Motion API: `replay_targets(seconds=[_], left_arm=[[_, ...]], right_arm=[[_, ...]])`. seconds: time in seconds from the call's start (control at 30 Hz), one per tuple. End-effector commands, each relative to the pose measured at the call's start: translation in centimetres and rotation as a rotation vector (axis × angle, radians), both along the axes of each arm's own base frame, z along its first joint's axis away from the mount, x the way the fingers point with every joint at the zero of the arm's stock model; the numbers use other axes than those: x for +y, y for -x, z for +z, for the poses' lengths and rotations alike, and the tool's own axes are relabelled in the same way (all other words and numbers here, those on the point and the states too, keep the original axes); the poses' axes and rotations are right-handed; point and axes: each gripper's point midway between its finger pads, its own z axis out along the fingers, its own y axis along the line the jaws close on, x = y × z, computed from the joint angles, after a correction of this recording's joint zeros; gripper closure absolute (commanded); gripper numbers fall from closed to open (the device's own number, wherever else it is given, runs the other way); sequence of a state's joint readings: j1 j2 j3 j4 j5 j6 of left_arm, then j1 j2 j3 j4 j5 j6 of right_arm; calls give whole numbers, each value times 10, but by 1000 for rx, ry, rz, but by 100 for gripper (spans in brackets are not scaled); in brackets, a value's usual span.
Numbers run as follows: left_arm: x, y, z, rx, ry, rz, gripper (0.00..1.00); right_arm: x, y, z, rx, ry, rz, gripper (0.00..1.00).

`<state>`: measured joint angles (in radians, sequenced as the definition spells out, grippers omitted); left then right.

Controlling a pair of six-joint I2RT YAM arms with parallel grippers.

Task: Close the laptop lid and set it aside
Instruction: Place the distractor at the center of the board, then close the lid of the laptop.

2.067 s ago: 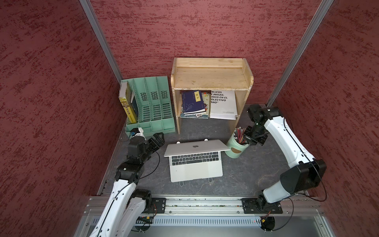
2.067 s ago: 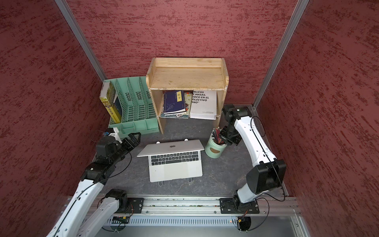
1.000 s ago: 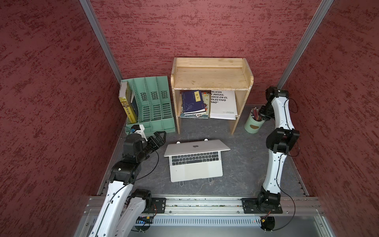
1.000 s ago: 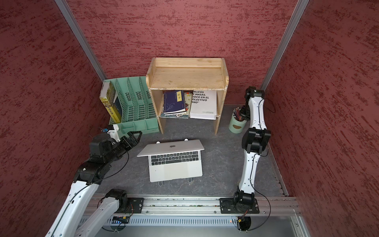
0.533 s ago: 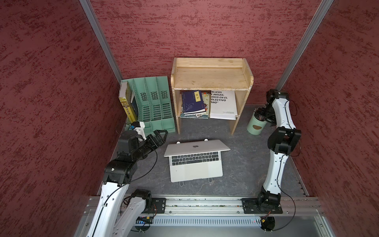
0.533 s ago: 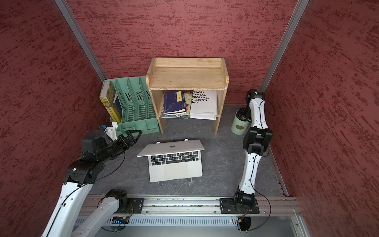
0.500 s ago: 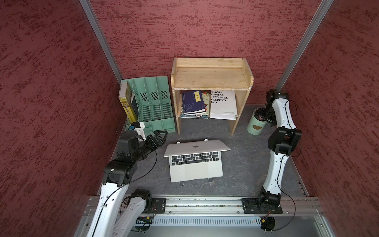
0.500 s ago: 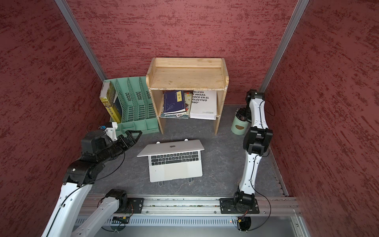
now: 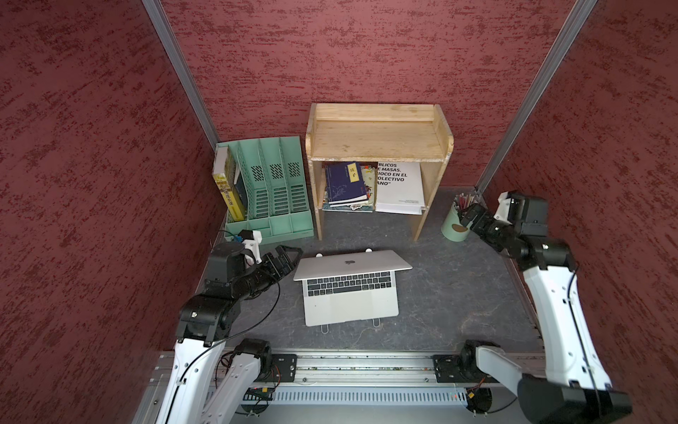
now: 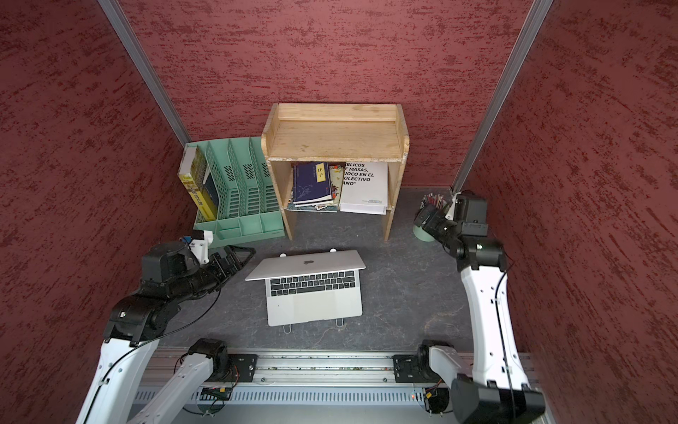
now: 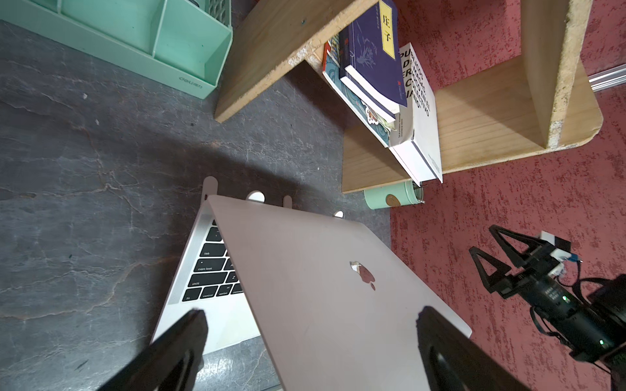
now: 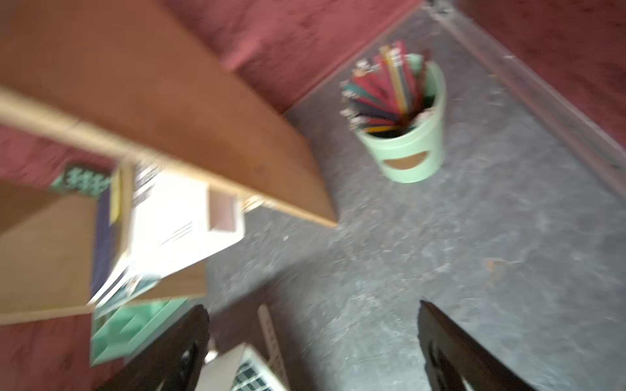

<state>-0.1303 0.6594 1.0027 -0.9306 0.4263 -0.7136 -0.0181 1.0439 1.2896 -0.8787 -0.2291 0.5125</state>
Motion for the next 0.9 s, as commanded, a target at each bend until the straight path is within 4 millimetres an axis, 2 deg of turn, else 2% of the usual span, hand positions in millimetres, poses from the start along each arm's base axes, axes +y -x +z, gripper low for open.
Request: replay_targets(seconds=[0.0,0.17,0.33,0.43,0.6,0.87], left_arm=[[-8,11,-1,35,37,-40,0],[-15,19,-11,75,53,-69,0],[-20,29,-26,114,40,-88,0],[-22,35,-29,126,40,-99,0],[-23,45,-37,151,26,-108,1],[-18,66,-70,240,-6,-109,2]], right_arm=[[56,23,-18,48,-79,206,2],[103,68,-20,82,-149,385,8],[136,90,-25,119,-157,518,13],[149,98,-28,140,-144,572,15],[158,110,-39,172,-116,620,16],[161,127,-67,236,-82,656,19]])
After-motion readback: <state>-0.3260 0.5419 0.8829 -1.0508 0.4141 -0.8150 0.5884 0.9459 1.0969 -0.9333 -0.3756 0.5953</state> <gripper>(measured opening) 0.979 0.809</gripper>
